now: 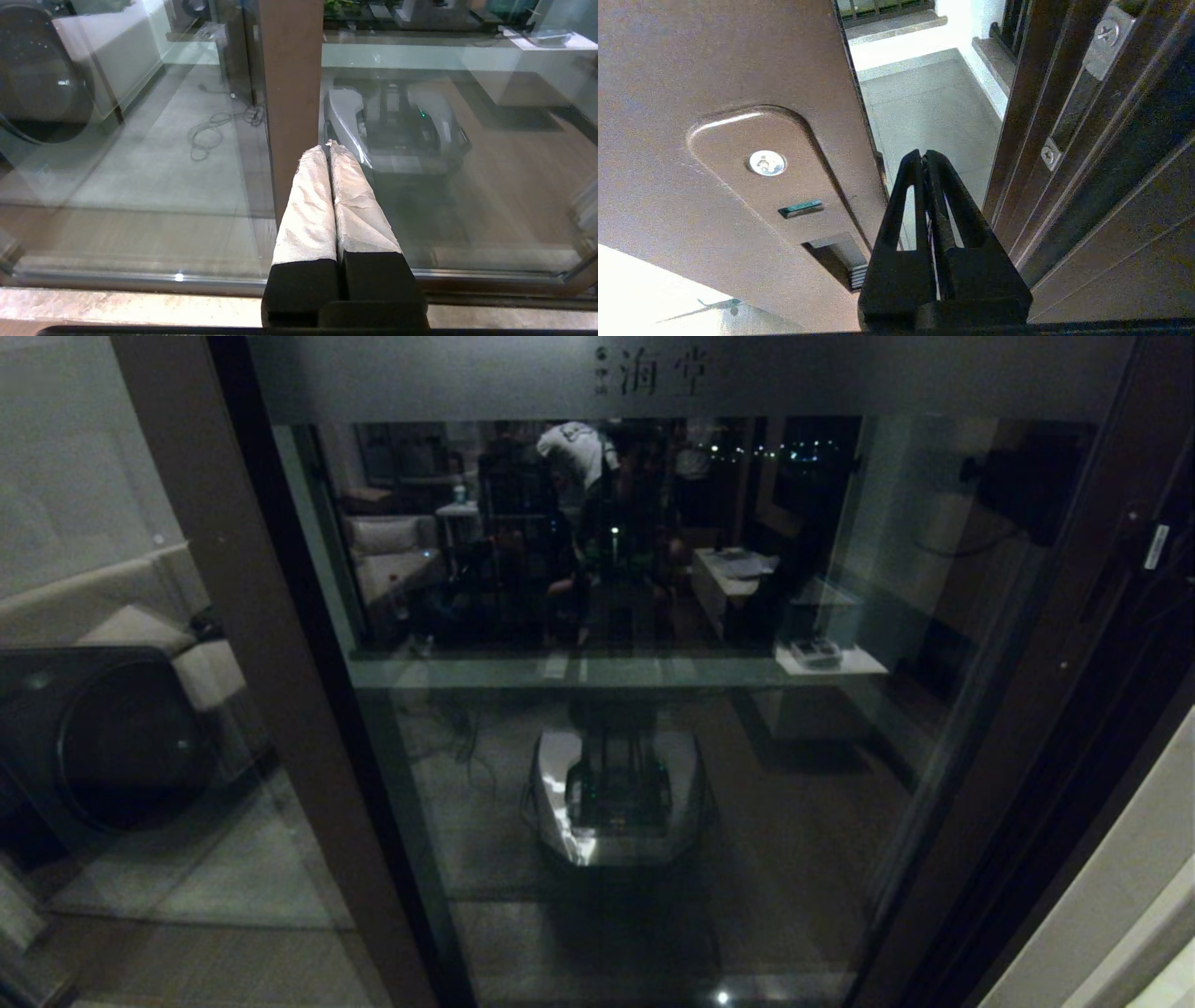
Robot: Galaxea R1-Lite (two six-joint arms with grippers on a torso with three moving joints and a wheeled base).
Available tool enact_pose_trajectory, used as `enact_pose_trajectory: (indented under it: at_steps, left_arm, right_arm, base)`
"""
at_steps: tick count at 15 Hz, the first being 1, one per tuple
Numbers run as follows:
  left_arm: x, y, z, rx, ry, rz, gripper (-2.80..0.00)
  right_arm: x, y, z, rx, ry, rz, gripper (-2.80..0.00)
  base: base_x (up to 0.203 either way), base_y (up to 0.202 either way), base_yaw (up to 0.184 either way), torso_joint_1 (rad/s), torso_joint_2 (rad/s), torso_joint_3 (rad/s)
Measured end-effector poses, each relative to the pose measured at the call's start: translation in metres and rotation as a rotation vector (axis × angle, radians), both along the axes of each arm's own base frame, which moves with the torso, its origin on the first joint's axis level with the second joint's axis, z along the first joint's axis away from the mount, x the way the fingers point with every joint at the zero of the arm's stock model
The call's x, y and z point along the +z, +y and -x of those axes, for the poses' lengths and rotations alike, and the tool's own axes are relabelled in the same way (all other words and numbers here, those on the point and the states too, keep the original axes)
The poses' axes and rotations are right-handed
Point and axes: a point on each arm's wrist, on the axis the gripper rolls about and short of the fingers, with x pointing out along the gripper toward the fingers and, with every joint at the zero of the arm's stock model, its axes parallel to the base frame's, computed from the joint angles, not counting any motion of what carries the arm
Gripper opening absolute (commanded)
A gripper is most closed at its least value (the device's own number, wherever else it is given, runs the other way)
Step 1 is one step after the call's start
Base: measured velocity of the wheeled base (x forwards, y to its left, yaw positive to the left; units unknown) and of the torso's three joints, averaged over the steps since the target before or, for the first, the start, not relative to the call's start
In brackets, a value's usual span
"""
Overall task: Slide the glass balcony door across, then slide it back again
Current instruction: Open the slid door
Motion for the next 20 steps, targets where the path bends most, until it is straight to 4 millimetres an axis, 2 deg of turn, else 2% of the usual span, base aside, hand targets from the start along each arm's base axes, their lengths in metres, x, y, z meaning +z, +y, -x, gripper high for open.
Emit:
enact_pose_trajectory:
  at_steps: [14,20]
  left_arm:
    - [0.0,0.0,0.0,0.0,0.0,0.0,-2.8]
    - [0.0,0.0,0.0,0.0,-0.001,0.0,-2.8]
  right_arm:
    - [0.003,0.011,-0.001,-0.003,0.0,0.011,-2.8]
    - [0.007,0.024,0.0,0.015,-0.003,0.013,-2.8]
  base:
    - [0.0,0.0,0.0,0.0,0.0,0.0]
    - [0.0,0.0,0.0,0.0,0.0,0.0]
